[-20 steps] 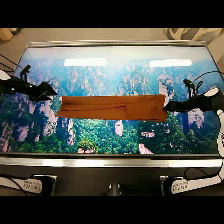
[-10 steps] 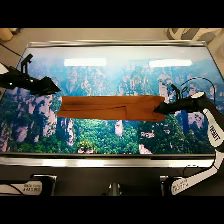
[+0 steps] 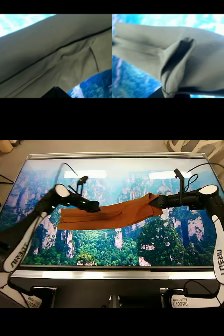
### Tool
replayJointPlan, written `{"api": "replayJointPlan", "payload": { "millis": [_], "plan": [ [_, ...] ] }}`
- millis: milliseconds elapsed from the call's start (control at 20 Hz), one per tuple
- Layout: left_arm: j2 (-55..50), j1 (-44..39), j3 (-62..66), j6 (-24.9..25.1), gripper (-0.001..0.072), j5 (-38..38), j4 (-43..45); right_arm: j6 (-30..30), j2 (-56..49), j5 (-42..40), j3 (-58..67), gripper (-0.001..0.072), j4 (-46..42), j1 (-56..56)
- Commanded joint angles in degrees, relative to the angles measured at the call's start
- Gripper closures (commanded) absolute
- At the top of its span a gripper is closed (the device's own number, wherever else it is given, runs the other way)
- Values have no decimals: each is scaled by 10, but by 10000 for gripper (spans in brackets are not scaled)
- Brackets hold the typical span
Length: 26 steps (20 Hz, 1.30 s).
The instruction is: Fold the shirts.
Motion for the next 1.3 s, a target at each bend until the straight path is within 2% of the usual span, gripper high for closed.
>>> {"api": "replayJointPlan", "payload": {
  "millis": [0,100,200,350,450,600,700,800,950,1100,1150,1200,1250],
  "plan": [
    [-75,-57,21,-21,683,62,-112,26,79,38,5,691,3,18],
    [-113,-71,40,-10,683,62,-213,41,119,46,5,690,3,25],
    [-138,-93,51,-11,683,63,-264,51,153,47,5,690,3,26],
    [-158,-126,53,-10,683,72,-286,69,172,42,5,690,3,30],
    [-159,-114,53,-8,685,50,-285,69,171,24,5,690,4,40],
    [-106,-42,53,-18,687,32,-196,63,158,2,5,690,-3,68],
    [-34,28,53,-45,687,29,-105,63,126,-24,5,690,0,106],
    [52,107,53,-61,686,17,-38,41,79,-79,5,690,38,162],
    [159,202,53,-60,686,-11,-15,-10,-22,-156,26,690,137,263],
    [234,250,53,-48,685,-40,-15,-17,-148,-186,92,687,190,346],
    [252,254,53,-39,685,-49,-14,-16,-185,-195,113,593,209,363],
    [265,254,53,-38,685,-58,-10,-17,-218,-206,131,227,242,373],
    [272,253,53,-38,685,-68,-6,-24,-236,-212,140,21,266,376]
  ]
}}
